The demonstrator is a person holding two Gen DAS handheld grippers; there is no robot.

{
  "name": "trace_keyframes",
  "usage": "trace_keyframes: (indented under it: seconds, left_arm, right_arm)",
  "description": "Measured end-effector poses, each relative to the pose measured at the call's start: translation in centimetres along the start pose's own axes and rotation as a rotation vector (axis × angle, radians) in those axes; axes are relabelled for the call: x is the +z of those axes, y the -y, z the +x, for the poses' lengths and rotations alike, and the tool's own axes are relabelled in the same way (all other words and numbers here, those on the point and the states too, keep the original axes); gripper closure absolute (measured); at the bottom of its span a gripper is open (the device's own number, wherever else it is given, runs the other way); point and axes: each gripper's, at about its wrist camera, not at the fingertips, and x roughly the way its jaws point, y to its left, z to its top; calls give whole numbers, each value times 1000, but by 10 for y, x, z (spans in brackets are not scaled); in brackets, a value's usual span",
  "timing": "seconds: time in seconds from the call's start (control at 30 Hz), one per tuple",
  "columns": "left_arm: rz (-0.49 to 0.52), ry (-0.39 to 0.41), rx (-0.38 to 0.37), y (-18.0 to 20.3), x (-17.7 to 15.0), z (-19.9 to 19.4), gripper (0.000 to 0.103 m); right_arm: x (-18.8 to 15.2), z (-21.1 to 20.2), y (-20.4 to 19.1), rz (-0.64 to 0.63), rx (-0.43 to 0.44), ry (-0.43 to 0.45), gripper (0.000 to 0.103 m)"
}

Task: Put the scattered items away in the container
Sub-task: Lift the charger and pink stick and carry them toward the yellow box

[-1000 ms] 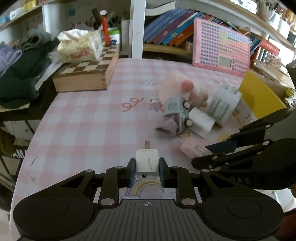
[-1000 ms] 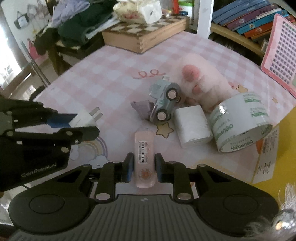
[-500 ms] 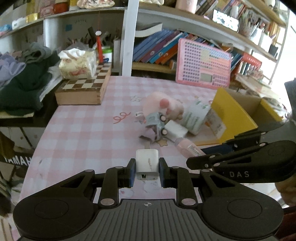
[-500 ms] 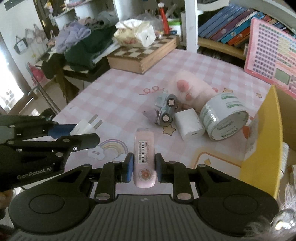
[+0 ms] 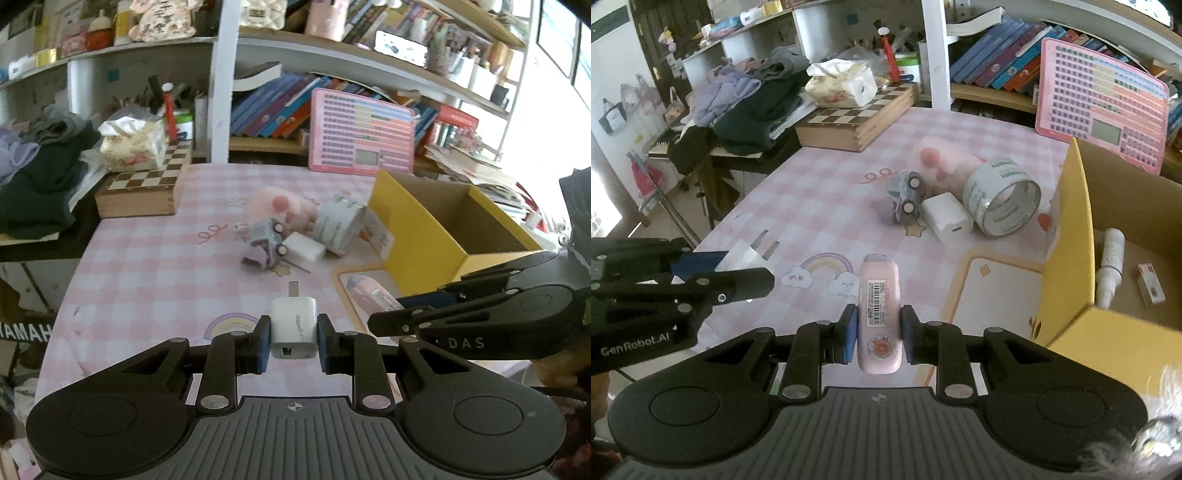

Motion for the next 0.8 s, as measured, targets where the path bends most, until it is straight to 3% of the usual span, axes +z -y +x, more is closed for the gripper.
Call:
trace_keyframes:
  seconds: [0.5,0.8]
  left_arm:
    - [64,26,-46,18,-19,-31,79]
    - [111,14,-112,37,-29,-36,79]
  right_arm:
    - [-35,-35,-19,41,-29,44,80]
    - [-62,-56,-17,96,-77,52,80]
